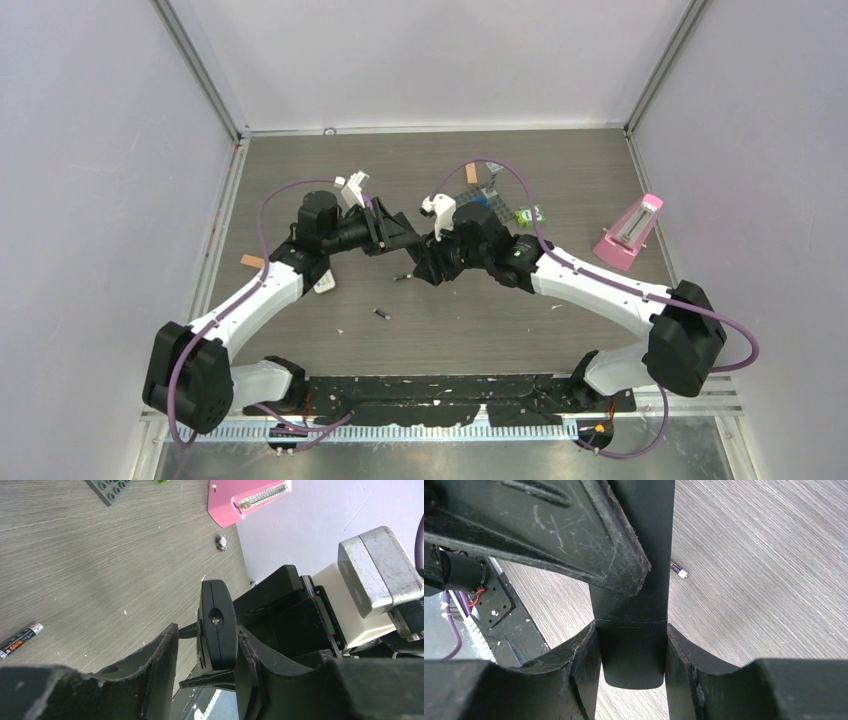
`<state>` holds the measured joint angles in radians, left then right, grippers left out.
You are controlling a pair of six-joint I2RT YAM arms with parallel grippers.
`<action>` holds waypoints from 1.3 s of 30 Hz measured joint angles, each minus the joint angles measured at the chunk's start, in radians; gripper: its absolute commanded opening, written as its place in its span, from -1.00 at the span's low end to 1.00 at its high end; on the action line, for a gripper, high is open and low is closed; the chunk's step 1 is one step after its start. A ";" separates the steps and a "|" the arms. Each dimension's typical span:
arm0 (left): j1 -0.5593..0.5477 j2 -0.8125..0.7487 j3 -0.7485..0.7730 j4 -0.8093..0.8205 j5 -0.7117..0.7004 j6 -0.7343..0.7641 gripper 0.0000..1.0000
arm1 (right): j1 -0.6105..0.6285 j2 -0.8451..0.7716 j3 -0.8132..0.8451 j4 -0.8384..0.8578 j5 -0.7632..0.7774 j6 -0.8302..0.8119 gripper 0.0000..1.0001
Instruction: Load the batteries into the remote control
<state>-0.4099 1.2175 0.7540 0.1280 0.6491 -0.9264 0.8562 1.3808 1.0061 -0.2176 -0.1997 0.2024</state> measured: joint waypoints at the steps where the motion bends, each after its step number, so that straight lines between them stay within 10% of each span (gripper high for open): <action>1: 0.000 0.000 -0.003 0.005 0.000 -0.007 -0.23 | 0.000 0.000 0.000 0.000 -0.003 -0.010 -0.47; 10: 0.000 -0.005 -0.035 0.056 0.006 -0.045 -1.00 | 0.000 0.000 0.009 -0.020 0.002 -0.031 -0.41; 22: 0.027 -0.128 -0.035 0.067 -0.027 -0.116 -1.00 | -0.018 -0.108 -0.013 0.069 -0.002 0.170 0.95; 39: 0.085 -0.299 -0.021 0.201 -0.092 -0.389 -1.00 | -0.105 -0.148 -0.195 0.687 -0.139 0.904 0.54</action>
<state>-0.3248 0.9188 0.7330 0.3290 0.5571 -1.3159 0.7509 1.2324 0.8112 0.4698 -0.3389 1.1069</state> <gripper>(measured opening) 0.155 0.786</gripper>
